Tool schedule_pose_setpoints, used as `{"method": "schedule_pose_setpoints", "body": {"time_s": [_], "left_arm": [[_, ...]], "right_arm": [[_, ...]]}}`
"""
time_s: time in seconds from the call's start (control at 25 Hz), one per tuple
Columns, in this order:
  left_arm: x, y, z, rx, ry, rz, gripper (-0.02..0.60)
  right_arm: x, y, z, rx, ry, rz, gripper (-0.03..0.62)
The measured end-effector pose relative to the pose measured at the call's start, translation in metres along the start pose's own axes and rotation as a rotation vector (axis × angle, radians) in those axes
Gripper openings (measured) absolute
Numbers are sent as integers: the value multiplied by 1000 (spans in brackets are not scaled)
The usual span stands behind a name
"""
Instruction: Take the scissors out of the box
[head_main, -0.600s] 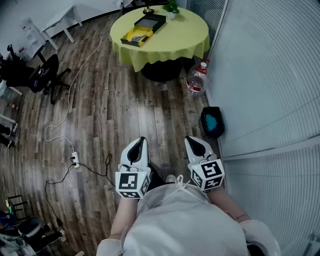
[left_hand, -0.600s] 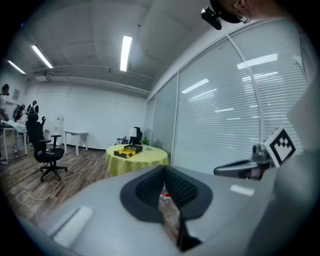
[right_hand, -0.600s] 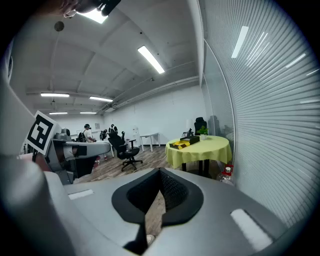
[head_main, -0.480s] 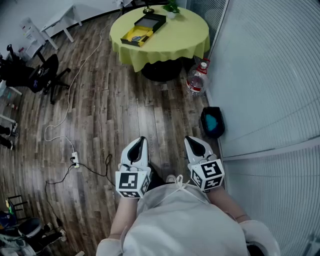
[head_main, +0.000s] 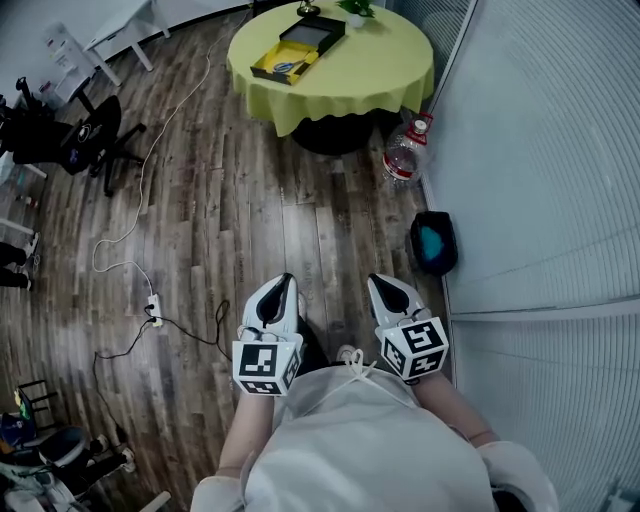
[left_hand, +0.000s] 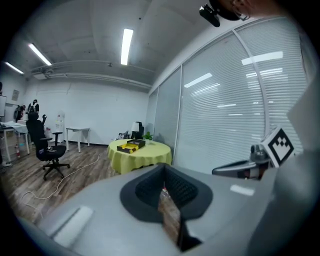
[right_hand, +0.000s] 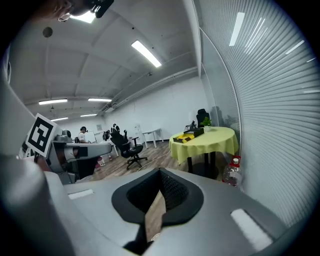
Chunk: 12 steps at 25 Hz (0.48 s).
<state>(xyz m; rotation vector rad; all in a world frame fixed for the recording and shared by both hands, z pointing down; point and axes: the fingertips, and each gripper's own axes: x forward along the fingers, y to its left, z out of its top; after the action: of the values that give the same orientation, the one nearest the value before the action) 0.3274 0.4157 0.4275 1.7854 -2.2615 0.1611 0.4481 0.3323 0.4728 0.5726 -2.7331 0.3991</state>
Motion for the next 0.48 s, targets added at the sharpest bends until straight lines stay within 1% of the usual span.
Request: {"method": "schedule_pose_setpoints", "body": {"time_s": [0.24,0.36,0.48], "left_arm": [[32,49,15,10,15,6,6],[51,87,31,4,0,11,6],[71,131,46,-6,-14,9,6]], "right_arm": [[52,9,17,-8,9,26,-2],[89,17,34,-21,15,35,-2],[130,26,55,-29,17,20,-2]]}}
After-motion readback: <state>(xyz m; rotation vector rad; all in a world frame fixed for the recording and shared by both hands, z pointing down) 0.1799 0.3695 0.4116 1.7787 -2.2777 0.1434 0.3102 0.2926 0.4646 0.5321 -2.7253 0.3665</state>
